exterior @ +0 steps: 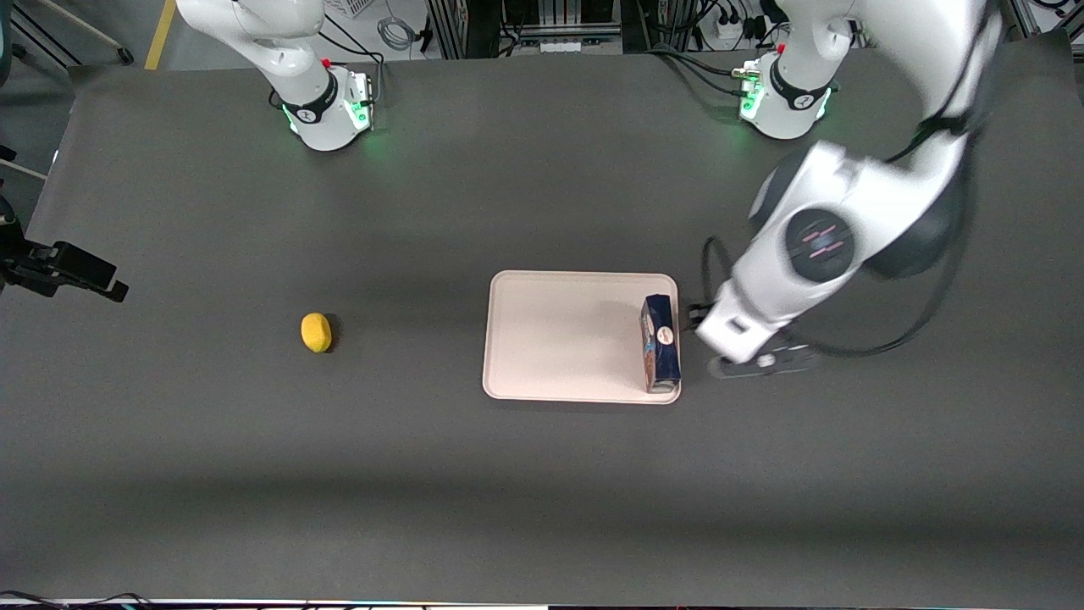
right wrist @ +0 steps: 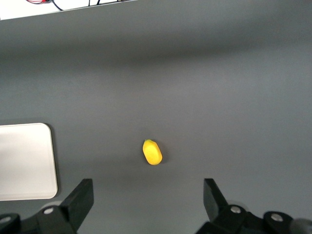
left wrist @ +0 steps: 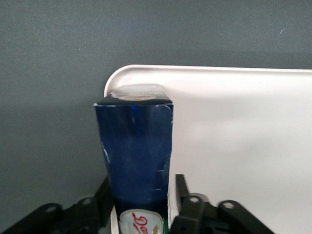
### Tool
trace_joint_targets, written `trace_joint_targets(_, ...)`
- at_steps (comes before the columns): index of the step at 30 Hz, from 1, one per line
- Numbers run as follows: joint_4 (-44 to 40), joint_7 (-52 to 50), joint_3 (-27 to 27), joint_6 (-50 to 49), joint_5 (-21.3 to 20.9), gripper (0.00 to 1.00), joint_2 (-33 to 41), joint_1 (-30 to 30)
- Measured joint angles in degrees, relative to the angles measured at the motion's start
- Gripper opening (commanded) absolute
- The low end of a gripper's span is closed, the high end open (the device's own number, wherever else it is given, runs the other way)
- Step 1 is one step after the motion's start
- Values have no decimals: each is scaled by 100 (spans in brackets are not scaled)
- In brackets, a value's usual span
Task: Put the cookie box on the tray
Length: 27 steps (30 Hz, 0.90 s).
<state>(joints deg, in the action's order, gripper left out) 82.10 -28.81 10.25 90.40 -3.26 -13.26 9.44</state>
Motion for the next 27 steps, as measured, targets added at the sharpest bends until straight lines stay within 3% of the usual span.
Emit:
trace_joint_targets(5, -477, 897, -587, -1205, 15, 100, 691, -115)
trace_joint_targets(11, -127, 2008, -1224, -1608, 19, 100, 1411, -207)
trace_joint_targets(16, 1039, 2472, -1592, -823, 32, 100, 2023, -246)
trace_joint_targets(22, 2781, 2533, -1650, 674, 46, 100, 2613, -249)
trace_joint_targets(27, 3495, 2533, -1637, 1244, 51, 100, 2799, -247)
